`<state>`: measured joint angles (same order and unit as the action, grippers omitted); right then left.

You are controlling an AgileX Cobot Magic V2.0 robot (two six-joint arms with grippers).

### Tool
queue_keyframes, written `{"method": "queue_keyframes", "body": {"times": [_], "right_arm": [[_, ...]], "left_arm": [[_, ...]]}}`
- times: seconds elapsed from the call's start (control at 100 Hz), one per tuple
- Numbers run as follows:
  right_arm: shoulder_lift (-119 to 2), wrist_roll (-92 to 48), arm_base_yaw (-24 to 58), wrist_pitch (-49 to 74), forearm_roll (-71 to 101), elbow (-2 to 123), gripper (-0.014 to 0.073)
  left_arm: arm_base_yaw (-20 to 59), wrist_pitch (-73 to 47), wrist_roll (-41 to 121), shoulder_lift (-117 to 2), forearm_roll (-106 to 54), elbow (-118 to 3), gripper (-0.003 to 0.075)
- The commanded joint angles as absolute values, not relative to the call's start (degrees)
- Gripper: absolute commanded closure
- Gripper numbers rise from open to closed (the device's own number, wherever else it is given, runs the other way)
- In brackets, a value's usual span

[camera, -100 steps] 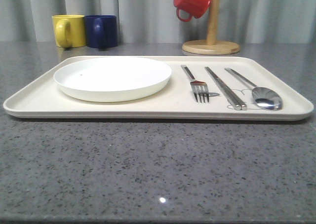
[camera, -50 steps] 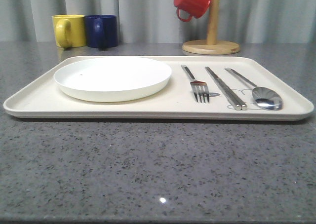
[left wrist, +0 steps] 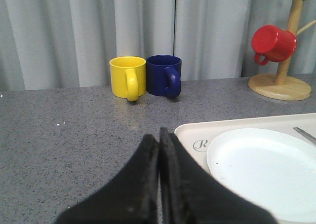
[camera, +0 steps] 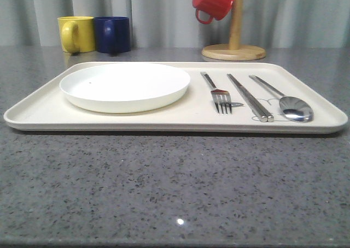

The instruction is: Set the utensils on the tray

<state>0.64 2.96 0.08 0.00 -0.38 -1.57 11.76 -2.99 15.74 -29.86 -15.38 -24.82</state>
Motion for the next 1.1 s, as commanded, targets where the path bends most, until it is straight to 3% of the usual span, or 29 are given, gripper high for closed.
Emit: {"method": "queue_keyframes", "body": {"times": [0.0,0.3,0.4,0.51,1.09], "right_arm": [[1.7,2.5,-0.2,-5.2,-0.4,-0.6,0.0662],[1.7,2.5,-0.2,-5.2,-0.4,-0.6,0.0662],[1.7,2.5,-0.2,-5.2,-0.4,-0.6,0.0662],[1.7,2.5,-0.2,-5.2,-0.4,-0.6,0.0662],[1.7,2.5,-0.2,-5.2,-0.4,-0.6,0.0662]], "left_arm": [[12.0,1.7,15.4,-30.1,-15.6,-26.3,0.0738],[12.0,2.8,15.0,-29.8,-12.4,-26.2,0.0738],[12.0,3.7,7.4,-28.2,-5.0,-25.3,0.0738],[12.0,3.8,2.2,-25.2,1.6,-23.5,0.0738],[6.0,3.8,-1.5,-4.8,4.3,-5.5,0.0738]]}}
